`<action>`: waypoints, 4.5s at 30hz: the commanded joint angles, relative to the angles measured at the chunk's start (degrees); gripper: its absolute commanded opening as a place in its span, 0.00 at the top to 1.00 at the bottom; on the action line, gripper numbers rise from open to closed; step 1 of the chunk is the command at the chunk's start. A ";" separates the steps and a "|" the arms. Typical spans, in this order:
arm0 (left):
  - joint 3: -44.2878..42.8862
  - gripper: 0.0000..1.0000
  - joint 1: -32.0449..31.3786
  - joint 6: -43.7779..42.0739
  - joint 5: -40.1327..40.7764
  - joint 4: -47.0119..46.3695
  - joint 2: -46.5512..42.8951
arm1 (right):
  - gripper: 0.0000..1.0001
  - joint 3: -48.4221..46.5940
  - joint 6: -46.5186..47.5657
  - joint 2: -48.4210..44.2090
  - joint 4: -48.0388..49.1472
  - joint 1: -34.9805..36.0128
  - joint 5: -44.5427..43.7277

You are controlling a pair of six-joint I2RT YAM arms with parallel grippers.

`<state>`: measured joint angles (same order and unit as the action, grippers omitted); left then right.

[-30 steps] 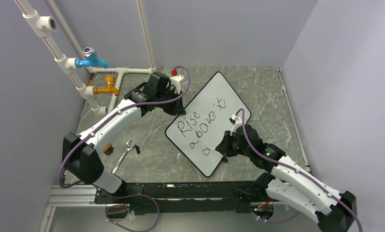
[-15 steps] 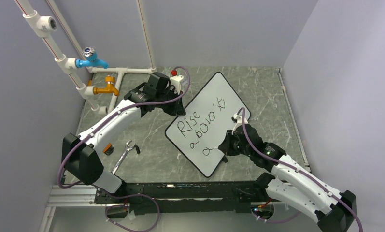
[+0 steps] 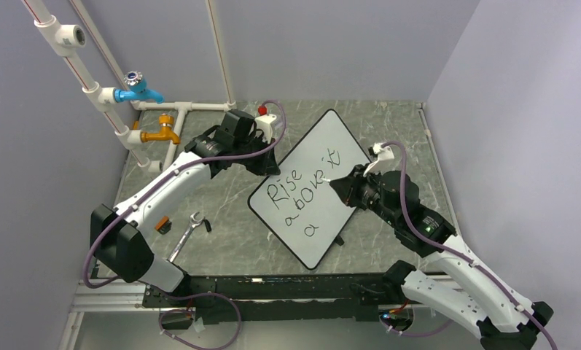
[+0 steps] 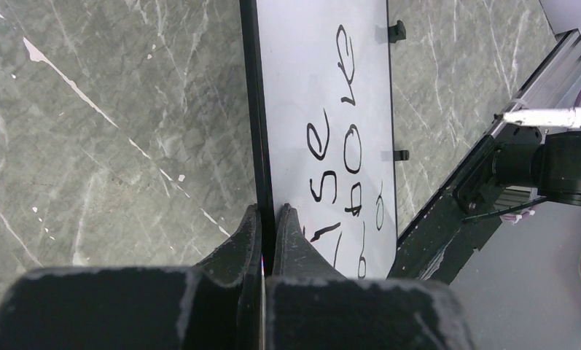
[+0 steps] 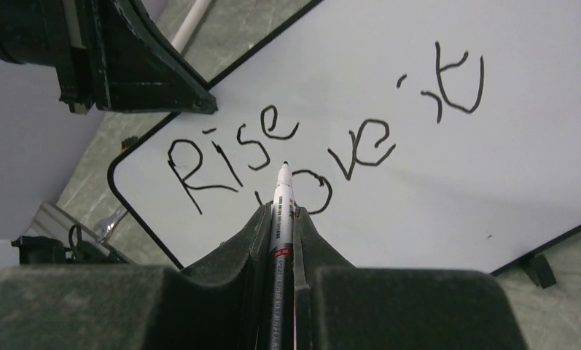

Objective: Write a sentence on the whiteboard

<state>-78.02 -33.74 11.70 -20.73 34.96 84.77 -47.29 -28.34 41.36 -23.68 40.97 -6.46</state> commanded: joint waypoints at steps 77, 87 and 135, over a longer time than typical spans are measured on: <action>-6.97 1.00 4.64 -1.60 -6.71 -2.84 8.13 | 1.00 18.73 0.20 3.96 11.64 0.18 6.78; -6.88 1.00 4.62 -1.48 -6.78 -3.02 8.12 | 1.00 21.64 -1.54 1.51 8.63 0.16 6.62; -6.45 1.00 4.25 -1.27 -6.87 -3.23 7.25 | 1.00 23.39 -13.45 -3.70 -1.01 0.25 -1.37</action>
<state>-84.44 -29.17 11.84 -28.69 34.96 93.49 -24.05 -41.71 37.12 -20.47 41.08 -4.62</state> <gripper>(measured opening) 0.025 0.138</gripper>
